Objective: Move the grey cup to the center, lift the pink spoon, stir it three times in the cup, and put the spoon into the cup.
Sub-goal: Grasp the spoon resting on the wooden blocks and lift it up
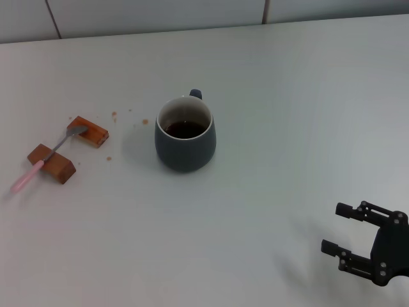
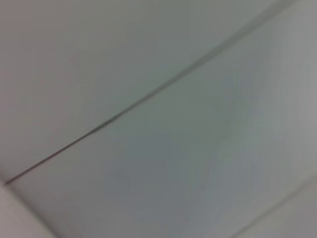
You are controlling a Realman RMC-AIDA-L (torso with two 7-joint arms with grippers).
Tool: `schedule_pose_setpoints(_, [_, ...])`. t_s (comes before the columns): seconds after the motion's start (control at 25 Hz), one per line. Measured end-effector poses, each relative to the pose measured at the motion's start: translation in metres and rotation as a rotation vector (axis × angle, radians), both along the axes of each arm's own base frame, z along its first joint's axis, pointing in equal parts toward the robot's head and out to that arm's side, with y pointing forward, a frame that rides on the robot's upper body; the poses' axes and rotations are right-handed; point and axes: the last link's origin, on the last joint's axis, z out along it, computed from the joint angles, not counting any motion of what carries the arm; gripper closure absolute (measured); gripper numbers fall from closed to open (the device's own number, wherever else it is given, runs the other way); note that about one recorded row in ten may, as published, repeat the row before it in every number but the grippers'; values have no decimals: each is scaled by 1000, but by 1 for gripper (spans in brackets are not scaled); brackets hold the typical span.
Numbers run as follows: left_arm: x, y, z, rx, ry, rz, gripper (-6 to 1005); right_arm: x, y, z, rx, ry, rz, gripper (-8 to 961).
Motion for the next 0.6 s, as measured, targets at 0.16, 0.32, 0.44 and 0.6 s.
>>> schedule_pose_setpoints(0.16, [-17, 0, 4, -163, -253, 173, 185, -3, 7, 1, -10, 3, 10, 234])
schedule_pose_setpoints(0.32, [-23, -1, 1, -235, -302, 241, 191, -4, 11, 3, -13, -2, 15, 234])
schedule_pose_setpoints(0.44, [-33, 0, -2, -336, -303, 333, 196, -6, 14, 3, -14, -6, 26, 234])
schedule_pose_setpoints(0.6, [-38, -2, -6, -392, -306, 375, 202, -7, 17, 2, -20, -11, 32, 234])
